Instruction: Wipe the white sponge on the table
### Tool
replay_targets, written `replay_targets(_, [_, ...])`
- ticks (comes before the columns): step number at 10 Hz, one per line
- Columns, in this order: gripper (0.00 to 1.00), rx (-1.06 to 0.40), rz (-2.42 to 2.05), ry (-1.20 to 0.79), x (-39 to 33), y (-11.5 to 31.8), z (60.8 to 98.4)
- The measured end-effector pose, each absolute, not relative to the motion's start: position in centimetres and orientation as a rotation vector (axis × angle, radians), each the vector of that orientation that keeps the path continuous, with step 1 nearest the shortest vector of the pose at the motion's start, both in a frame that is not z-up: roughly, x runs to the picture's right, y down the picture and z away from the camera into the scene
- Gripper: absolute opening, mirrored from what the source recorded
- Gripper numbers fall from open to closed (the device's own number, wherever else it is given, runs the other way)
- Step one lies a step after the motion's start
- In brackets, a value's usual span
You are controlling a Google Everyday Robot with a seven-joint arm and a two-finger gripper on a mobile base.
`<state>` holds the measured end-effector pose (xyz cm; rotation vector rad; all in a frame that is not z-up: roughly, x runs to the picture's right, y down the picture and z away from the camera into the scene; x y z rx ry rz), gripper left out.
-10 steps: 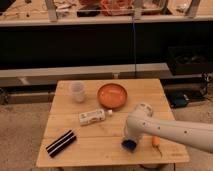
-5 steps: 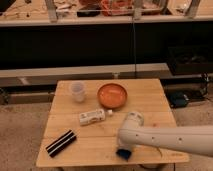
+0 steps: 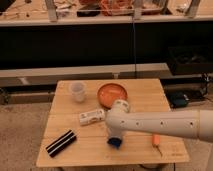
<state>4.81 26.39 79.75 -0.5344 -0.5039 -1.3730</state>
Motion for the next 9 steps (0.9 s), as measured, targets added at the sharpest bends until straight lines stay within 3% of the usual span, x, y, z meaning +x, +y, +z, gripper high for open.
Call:
replay_targets(4, [0.04, -0.534, -1.309, -0.496, 7.2, 23.3, 82.2])
replay_targets(9, [0.04, -0.561, -1.221, -0.479, 13.5, 26.6, 79.2])
